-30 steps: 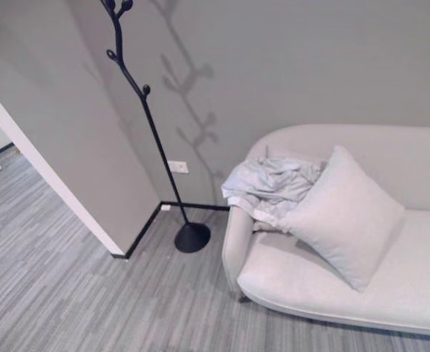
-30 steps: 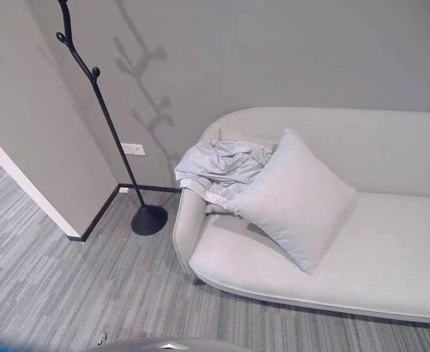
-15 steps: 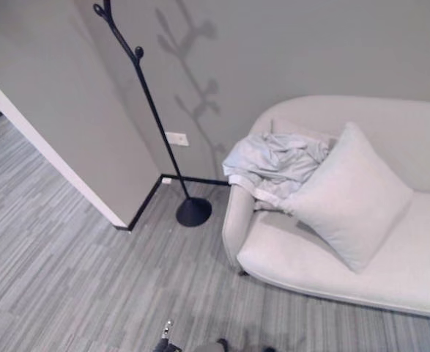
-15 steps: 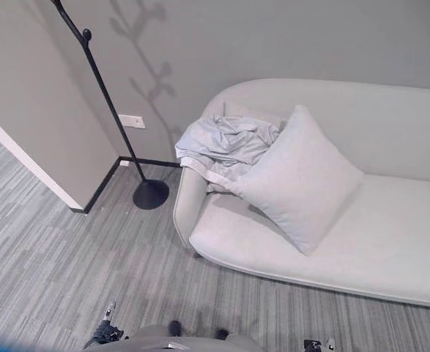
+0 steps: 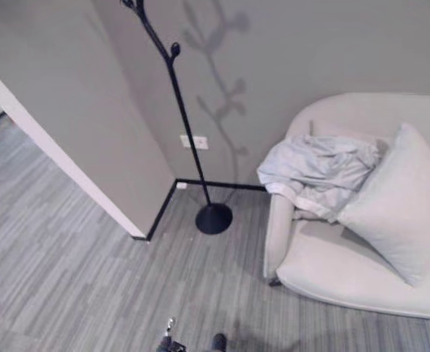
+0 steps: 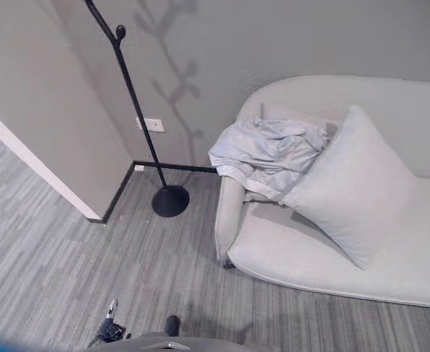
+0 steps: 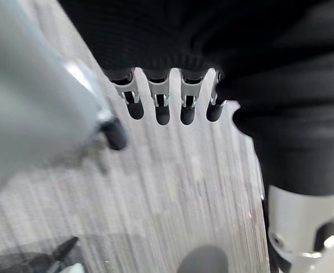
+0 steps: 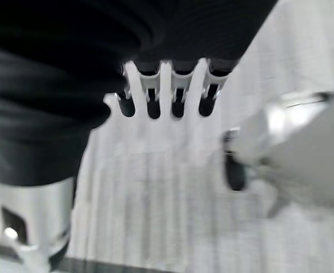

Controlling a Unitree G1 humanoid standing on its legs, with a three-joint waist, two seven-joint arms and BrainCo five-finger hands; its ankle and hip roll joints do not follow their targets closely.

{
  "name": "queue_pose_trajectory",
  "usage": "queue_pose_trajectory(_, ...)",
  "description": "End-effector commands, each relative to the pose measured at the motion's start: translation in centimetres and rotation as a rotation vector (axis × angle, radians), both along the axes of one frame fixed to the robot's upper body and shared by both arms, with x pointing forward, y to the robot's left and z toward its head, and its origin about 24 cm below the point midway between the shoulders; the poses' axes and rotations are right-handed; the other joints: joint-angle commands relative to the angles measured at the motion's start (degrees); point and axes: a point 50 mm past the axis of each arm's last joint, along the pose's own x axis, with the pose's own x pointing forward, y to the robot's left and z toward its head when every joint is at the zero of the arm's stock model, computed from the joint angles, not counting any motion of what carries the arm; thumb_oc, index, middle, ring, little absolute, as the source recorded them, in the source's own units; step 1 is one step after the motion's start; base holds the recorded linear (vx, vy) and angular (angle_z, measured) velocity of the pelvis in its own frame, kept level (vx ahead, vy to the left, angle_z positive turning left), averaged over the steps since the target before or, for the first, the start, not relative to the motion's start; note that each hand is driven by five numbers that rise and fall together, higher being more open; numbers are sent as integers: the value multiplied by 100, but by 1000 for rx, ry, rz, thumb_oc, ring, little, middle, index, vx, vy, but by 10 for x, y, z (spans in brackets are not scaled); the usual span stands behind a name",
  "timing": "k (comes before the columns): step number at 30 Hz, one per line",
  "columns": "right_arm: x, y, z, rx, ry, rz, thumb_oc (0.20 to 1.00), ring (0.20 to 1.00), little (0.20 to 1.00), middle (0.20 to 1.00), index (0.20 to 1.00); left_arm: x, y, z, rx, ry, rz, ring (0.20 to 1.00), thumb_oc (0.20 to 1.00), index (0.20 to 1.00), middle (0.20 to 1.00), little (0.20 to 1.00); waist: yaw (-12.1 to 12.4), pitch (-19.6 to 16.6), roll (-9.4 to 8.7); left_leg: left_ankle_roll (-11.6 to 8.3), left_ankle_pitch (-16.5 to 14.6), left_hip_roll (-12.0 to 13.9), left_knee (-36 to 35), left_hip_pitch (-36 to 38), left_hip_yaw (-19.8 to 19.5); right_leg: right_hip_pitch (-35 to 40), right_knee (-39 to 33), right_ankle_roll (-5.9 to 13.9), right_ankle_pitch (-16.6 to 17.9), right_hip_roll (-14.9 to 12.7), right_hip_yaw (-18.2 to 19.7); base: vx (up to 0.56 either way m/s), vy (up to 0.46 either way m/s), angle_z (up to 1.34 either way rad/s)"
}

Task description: Hang the clothes on the sofa on the clothes rack.

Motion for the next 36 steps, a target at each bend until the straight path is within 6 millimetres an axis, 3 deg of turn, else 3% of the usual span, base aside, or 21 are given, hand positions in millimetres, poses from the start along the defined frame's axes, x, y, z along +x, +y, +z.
queue_pose_trajectory(1,13,-4,3,-34,-33,-18,1000,1000,1000,1000,1000,-9,13,0,36,33,-2,1000,1000,1000,1000,1000,144,244,115,261,-264,317,362,-170,-151,289,90,58,1720,-467,-660,218,577,-44)
queue_pose_trajectory(2,17,-3,3,-39,-44,3,1000,1000,1000,1000,1000,-12,15,0,38,44,4,1000,1000,1000,1000,1000,98,283,169,309,-265,285,235,4,-106,148,372,-26,1485,-316,-713,214,435,-56)
queue_pose_trajectory(3,21,-1,2,-43,-63,36,1000,1000,1000,1000,1000,-19,18,-1,43,65,17,1000,1000,1000,1000,1000,-25,338,206,363,-235,203,50,267,-21,-110,432,-144,891,343,-618,164,277,-69)
queue_pose_trajectory(4,20,-1,2,-43,-63,38,1000,1000,1000,1000,1000,-20,18,-1,42,66,19,1000,1000,1000,1000,1000,-12,342,214,342,-237,233,17,302,0,-120,466,-170,854,369,-599,148,220,-68)
queue_pose_trajectory(5,25,1,3,-52,-81,64,1000,1000,1000,1000,1000,-24,19,-2,37,75,34,1000,1000,1000,1000,1000,-74,374,226,347,-180,211,-121,411,78,-320,313,-195,656,751,-583,81,63,-47)
queue_pose_trajectory(6,24,1,2,-48,-83,68,1000,1000,1000,1000,1000,-25,19,-2,31,74,27,1000,1000,1000,1000,1000,-76,378,236,332,-162,190,-204,484,103,-349,131,-178,526,963,-614,122,106,-19)
queue_pose_trajectory(8,23,3,1,-49,-84,78,1000,1000,1000,1000,1000,-31,20,-3,32,92,23,1000,1000,1000,1000,1000,-160,424,208,308,-139,113,-383,701,130,-482,-380,-142,562,1441,-574,125,40,1)
queue_pose_trajectory(10,24,4,2,-61,-93,92,1000,1000,1000,1000,1000,-28,19,-2,39,79,31,1000,1000,1000,1000,1000,-245,432,124,313,-136,17,-485,832,133,-561,-953,-43,803,1714,-414,140,9,-27)
queue_pose_trajectory(15,16,4,1,-53,-68,74,1000,1000,1000,1000,1000,-23,14,-2,35,60,20,1000,1000,1000,1000,1000,-229,390,73,318,-168,-33,-526,930,146,-372,-1399,7,1072,1789,-237,105,-39,13)
queue_pose_trajectory(17,9,3,0,-40,-35,79,1000,1000,1000,1000,1000,-29,10,-4,20,77,8,1000,1000,1000,1000,1000,-186,246,31,290,-250,-16,-550,1089,133,-162,-1469,-62,1028,1819,-267,171,-89,3)
queue_pose_trajectory(22,13,1,1,-41,-54,127,1000,1000,1000,1000,1000,-34,6,-5,6,92,5,1000,1000,1000,1000,1000,-159,175,4,206,-420,71,-466,1285,100,33,-1432,-139,888,1872,-271,169,-95,-8)
queue_pose_trajectory(24,18,0,1,-50,-73,200,1000,1000,1000,1000,1000,-29,5,-5,7,76,-15,1000,1000,1000,1000,1000,-165,224,-51,142,-612,97,37,1193,101,127,-1420,-197,791,1874,-302,107,-135,9)
queue_pose_trajectory(25,31,-4,3,-68,-101,359,1000,1000,1000,1000,1000,-16,3,-3,16,30,-45,1000,1000,1000,1000,1000,-148,344,-118,7,-643,87,826,886,95,249,-1429,-285,722,1874,-311,19,-155,4)
queue_pose_trajectory(29,56,-10,10,-133,-169,518,1000,1000,1000,1000,1000,4,0,2,21,-50,-66,1000,1000,1000,1000,1000,-66,513,-293,-121,-416,33,1941,146,-42,309,-1462,-401,667,1815,-323,-8,-76,23)
queue_pose_trajectory(33,73,-14,17,-206,-194,680,1000,1000,1000,1000,1000,2,-1,2,23,-66,-100,1000,1000,1000,1000,1000,-7,416,-475,-36,-504,332,1276,-32,23,426,-1679,-302,686,1672,-249,145,22,4)
queue_pose_trajectory(36,85,-10,20,-221,-244,734,1000,1000,1000,1000,1000,4,1,3,34,-82,-87,1000,1000,1000,1000,1000,90,377,-438,-156,356,887,154,-108,-239,497,-1701,-294,541,1689,-143,173,104,-13)
